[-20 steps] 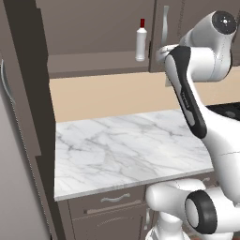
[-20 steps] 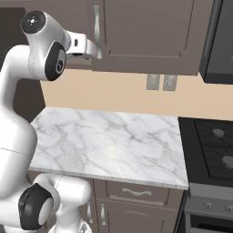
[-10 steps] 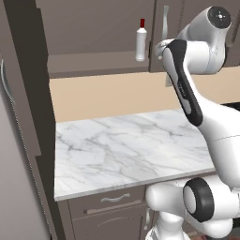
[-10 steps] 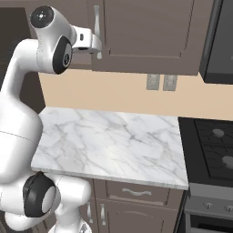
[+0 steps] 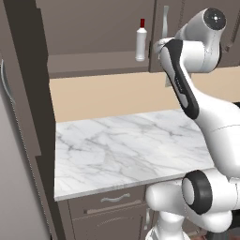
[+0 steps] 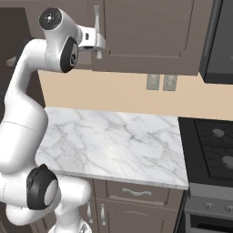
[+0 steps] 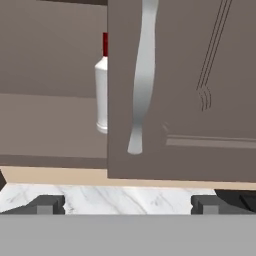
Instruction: Open the cabinet directly in front. Then move the liquor and the mug to the dining counter with the candle on it.
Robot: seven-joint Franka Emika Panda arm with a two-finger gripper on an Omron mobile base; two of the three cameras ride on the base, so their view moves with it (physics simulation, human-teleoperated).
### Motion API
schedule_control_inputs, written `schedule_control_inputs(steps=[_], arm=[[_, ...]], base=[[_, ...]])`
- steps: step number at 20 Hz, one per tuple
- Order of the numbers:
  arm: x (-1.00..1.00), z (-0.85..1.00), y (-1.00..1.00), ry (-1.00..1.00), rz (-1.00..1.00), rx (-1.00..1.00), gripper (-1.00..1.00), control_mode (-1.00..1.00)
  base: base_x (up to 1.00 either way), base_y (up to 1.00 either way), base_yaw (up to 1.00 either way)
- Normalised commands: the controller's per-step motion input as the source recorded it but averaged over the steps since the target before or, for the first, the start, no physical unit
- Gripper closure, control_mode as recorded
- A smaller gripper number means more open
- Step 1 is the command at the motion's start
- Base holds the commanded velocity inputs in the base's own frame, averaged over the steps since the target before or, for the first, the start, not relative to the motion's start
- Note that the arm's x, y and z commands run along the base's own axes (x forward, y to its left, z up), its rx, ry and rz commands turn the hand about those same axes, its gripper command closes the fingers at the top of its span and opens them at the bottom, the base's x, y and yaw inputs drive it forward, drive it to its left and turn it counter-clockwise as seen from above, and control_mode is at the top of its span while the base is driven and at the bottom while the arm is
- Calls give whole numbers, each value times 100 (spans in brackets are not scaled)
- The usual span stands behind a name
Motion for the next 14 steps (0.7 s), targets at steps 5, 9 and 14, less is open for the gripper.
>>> schedule_control_inputs(steps=[5, 9, 14], arm=[[30, 0, 0, 0, 0, 0, -100, -100], [29, 0, 0, 0, 0, 0, -100, -100], [26, 0, 0, 0, 0, 0, -100, -100]], base=[[0, 0, 0], [0, 0, 0], [0, 0, 0]])
